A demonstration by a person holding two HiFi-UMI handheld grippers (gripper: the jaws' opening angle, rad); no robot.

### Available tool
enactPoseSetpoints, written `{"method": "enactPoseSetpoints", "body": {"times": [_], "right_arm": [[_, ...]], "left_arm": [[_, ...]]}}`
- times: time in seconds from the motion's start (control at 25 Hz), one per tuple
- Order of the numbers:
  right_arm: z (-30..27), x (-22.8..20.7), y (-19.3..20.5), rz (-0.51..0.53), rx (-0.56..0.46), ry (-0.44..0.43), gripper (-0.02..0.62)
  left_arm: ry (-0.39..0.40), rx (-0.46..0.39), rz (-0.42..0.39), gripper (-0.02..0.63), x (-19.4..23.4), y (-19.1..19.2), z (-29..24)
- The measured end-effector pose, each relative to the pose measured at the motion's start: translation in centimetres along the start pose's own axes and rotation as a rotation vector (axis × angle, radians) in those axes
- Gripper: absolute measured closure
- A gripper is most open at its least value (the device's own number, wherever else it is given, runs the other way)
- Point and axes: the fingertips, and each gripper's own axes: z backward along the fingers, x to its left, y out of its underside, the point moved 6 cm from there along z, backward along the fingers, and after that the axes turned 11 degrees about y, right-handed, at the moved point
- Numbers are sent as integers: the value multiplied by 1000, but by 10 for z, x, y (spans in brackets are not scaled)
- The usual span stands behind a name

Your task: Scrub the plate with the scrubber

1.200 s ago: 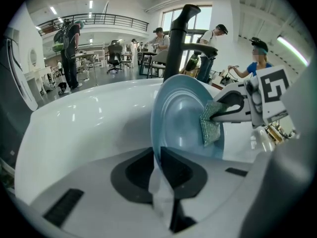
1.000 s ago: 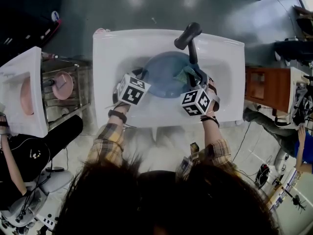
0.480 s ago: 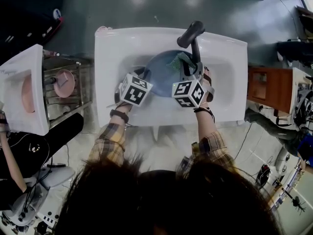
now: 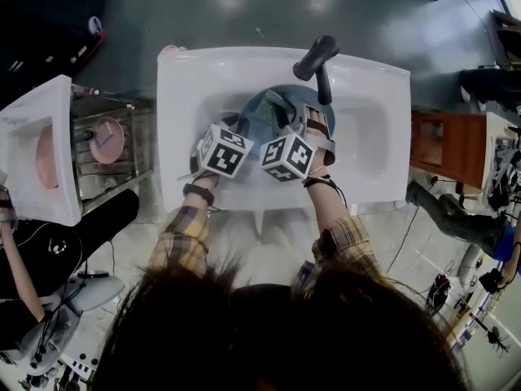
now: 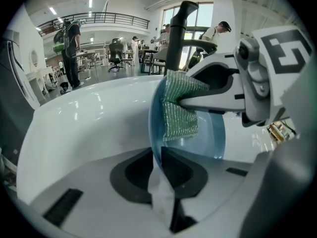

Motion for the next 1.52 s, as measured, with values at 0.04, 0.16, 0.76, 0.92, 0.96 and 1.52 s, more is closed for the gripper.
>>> {"method": "enactPoseSetpoints", "body": {"times": [0.04, 0.16, 0.76, 0.92, 0.96, 1.52], "right_arm": [[0, 4, 0, 5, 0, -12, 494], [2, 14, 1, 13, 5, -42, 495], [15, 56, 26, 15, 85, -205, 495], [19, 63, 40, 23, 117, -254, 495], [20, 63, 44, 23, 125, -264, 495], [25, 35, 88, -34, 184, -265, 494]], "left_arm": [[-1, 3, 1, 558, 0, 0, 0], [-1, 8, 5, 560, 0, 1, -1], [-12, 16, 9, 557, 2, 2, -3], [-12, 19, 15, 557, 1, 4, -5], [-12, 19, 18, 557, 1, 4, -5], [2, 17, 24, 551, -4, 6, -8]]}}
